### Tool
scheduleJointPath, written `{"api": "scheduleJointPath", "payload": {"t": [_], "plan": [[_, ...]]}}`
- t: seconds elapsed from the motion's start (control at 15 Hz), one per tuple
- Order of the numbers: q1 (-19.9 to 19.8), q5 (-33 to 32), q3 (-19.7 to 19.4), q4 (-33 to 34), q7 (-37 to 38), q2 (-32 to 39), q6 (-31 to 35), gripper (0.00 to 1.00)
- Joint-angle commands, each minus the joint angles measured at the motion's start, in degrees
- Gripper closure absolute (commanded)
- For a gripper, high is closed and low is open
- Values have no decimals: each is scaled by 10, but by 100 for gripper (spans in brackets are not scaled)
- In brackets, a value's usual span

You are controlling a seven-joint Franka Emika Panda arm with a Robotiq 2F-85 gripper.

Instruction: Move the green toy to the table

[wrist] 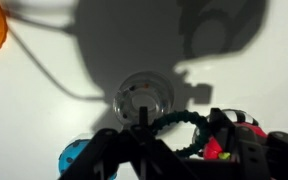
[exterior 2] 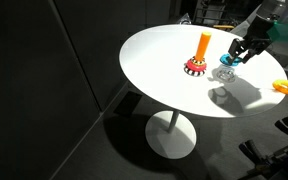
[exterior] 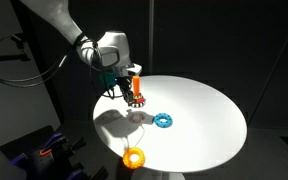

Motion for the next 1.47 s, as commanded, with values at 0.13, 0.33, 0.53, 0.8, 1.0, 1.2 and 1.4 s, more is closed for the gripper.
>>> {"api": "scheduleJointPath", "payload": {"t": [0.13, 0.33, 0.53, 0.8, 1.0, 1.2, 1.4], "plan": [[-8, 13, 5, 13, -27, 21, -3, 5], [-9, 13, 5, 15, -29, 25, -6, 0], [-11, 23, 7, 20, -33, 23, -23, 0], [-13, 52, 10, 40, -36, 14, -90, 0], [-12, 64, 9, 61, -32, 6, -153, 0], [-8, 54, 4, 80, -18, -3, -205, 0], [-6, 43, 2, 90, -8, -19, -240, 0]]}}
